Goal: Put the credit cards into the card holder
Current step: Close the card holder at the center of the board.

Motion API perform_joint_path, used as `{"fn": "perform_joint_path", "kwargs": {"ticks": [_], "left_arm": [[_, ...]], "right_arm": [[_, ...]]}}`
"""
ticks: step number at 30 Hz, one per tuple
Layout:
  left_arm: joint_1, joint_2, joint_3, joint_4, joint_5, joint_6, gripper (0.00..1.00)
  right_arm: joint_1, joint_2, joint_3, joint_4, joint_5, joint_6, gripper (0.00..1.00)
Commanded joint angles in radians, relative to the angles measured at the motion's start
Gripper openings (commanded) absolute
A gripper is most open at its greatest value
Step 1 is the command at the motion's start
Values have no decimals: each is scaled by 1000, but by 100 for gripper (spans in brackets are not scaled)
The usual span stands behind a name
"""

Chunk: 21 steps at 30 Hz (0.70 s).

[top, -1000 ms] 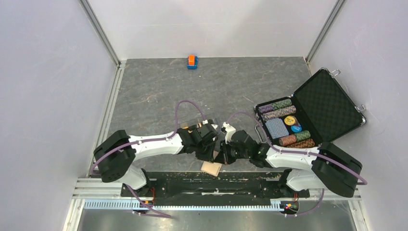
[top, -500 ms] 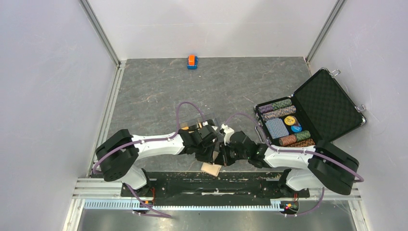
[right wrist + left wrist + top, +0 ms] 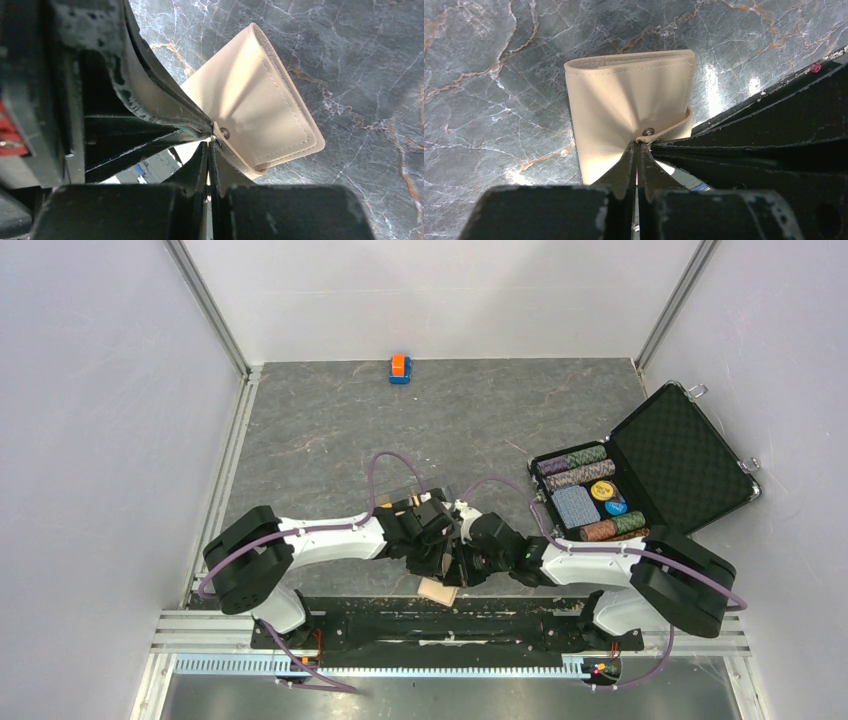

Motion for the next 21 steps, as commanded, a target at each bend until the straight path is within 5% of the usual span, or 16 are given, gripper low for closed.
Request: {"fn": "perform_joint_path", "kwargs": {"ticks": [1, 21], "left_arm": [[-9, 35, 15, 25, -21, 12, 2], [-2, 37, 9, 36, -3, 6, 2]], "right_arm": [[-6, 48, 38, -100, 131, -24, 0], [-47, -67, 48, -14, 56, -12, 0]]}}
